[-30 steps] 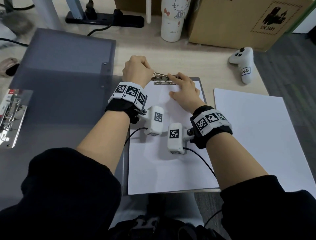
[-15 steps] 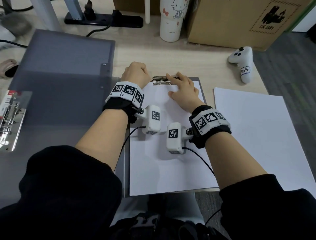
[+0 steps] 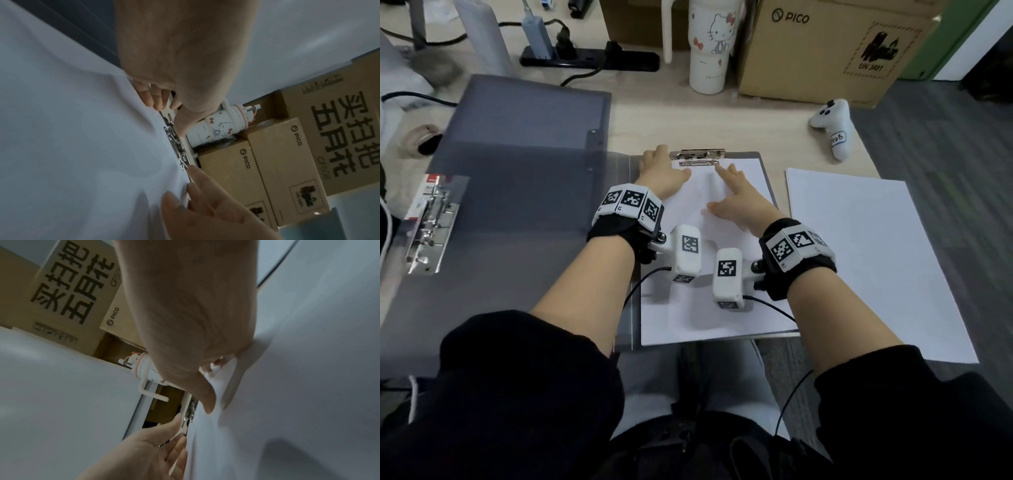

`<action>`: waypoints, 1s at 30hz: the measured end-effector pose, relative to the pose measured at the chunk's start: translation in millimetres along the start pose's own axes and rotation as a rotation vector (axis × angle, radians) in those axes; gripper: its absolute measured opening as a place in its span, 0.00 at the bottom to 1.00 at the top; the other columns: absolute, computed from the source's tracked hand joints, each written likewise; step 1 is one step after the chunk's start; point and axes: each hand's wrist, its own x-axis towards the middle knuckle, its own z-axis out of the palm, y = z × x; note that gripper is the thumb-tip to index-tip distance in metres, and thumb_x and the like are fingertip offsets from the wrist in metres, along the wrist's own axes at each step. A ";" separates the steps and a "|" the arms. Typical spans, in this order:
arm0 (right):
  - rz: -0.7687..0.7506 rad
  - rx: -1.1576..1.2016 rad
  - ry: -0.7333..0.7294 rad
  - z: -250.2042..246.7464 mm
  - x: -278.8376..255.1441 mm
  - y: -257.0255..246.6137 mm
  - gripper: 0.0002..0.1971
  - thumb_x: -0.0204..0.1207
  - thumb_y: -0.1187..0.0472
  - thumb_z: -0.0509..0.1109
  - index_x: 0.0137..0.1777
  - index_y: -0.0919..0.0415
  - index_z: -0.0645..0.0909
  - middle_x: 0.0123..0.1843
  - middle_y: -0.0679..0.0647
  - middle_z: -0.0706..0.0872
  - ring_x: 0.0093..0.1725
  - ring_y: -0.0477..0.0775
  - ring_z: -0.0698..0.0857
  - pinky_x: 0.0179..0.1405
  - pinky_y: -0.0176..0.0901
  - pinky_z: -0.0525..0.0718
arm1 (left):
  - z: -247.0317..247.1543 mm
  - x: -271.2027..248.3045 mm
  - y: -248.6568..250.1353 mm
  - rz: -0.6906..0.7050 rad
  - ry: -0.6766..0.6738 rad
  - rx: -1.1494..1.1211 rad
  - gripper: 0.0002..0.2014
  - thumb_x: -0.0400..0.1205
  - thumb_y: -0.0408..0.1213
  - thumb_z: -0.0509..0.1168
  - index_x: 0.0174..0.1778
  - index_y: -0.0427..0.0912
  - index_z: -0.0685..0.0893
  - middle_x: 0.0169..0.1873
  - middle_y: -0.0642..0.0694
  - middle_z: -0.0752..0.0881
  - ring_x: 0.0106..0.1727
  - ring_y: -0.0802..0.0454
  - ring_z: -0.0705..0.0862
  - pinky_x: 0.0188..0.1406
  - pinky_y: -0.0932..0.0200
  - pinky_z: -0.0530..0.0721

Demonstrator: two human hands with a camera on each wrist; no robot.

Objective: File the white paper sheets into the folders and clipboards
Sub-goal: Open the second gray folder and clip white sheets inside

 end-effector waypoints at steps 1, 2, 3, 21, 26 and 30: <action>0.005 0.029 -0.002 -0.2 -6.7 1.6 0.36 0.79 0.65 0.65 0.84 0.55 0.54 0.87 0.53 0.44 0.86 0.51 0.42 0.84 0.55 0.54 | 0.6 -6.9 -0.1 0.006 -0.017 0.004 0.31 0.83 0.43 0.60 0.80 0.39 0.56 0.79 0.38 0.57 0.82 0.41 0.56 0.79 0.49 0.60; 0.007 0.064 -0.005 -0.1 -13.4 3.3 0.34 0.79 0.65 0.65 0.83 0.55 0.56 0.87 0.53 0.46 0.86 0.50 0.45 0.83 0.54 0.57 | 1.1 -14.4 0.5 0.011 -0.041 0.007 0.31 0.84 0.43 0.60 0.81 0.39 0.56 0.80 0.38 0.57 0.82 0.41 0.57 0.79 0.48 0.61; 0.010 0.108 -0.005 -0.2 -19.5 4.4 0.33 0.79 0.65 0.66 0.83 0.56 0.59 0.86 0.53 0.48 0.86 0.51 0.48 0.83 0.53 0.60 | 1.8 -20.7 0.7 0.021 -0.071 0.008 0.31 0.84 0.44 0.59 0.81 0.40 0.56 0.81 0.39 0.57 0.82 0.41 0.58 0.79 0.47 0.63; 0.030 0.374 0.136 -48.7 -135.4 60.8 0.18 0.81 0.67 0.63 0.70 0.64 0.76 0.64 0.63 0.84 0.55 0.58 0.85 0.59 0.44 0.80 | 77.2 -127.3 42.0 0.239 -0.358 -0.080 0.18 0.87 0.33 0.55 0.72 0.34 0.75 0.73 0.41 0.76 0.74 0.47 0.73 0.61 0.66 0.65; 0.087 0.347 0.511 -73.0 -150.0 94.3 0.16 0.75 0.69 0.66 0.62 0.65 0.82 0.55 0.63 0.89 0.52 0.59 0.87 0.57 0.49 0.84 | 109.7 -129.8 61.7 0.278 -0.339 0.011 0.10 0.84 0.32 0.56 0.48 0.34 0.82 0.45 0.43 0.80 0.51 0.45 0.76 0.54 0.53 0.73; 0.236 0.151 0.774 -87.3 -160.4 126.1 0.20 0.72 0.68 0.67 0.65 0.64 0.81 0.63 0.60 0.85 0.66 0.60 0.80 0.68 0.49 0.76 | 127.4 -132.1 74.1 0.276 -0.270 0.158 0.13 0.83 0.36 0.55 0.59 0.35 0.77 0.59 0.34 0.80 0.64 0.35 0.75 0.69 0.41 0.72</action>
